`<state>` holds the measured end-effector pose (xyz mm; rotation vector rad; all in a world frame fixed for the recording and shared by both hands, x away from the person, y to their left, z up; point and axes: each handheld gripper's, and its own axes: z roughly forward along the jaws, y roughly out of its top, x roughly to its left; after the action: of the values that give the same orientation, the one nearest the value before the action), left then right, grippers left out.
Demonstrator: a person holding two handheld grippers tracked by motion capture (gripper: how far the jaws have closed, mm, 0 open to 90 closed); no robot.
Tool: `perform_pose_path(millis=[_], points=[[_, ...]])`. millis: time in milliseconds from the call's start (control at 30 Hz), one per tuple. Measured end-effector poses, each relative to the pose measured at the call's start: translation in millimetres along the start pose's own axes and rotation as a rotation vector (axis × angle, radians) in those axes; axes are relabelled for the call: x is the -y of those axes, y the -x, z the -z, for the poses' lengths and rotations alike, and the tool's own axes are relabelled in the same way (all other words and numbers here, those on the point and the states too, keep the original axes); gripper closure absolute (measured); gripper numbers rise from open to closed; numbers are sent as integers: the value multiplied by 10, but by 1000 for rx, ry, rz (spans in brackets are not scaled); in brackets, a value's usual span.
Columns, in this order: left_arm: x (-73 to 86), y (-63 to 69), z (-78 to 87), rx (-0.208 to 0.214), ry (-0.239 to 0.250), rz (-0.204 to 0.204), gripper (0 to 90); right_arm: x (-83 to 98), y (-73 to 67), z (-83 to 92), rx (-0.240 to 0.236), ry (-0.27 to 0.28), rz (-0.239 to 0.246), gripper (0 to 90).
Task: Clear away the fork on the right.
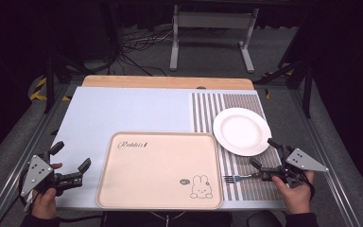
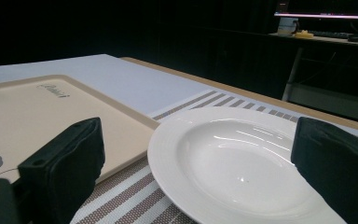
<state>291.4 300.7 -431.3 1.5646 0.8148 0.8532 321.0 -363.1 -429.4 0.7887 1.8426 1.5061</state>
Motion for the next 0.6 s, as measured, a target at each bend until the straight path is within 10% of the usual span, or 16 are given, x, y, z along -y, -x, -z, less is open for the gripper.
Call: perform_pose_path(millis=[600], points=[[-3,3,1,-5,-1,-2,0,-7,9,4,-4,8,5,33]])
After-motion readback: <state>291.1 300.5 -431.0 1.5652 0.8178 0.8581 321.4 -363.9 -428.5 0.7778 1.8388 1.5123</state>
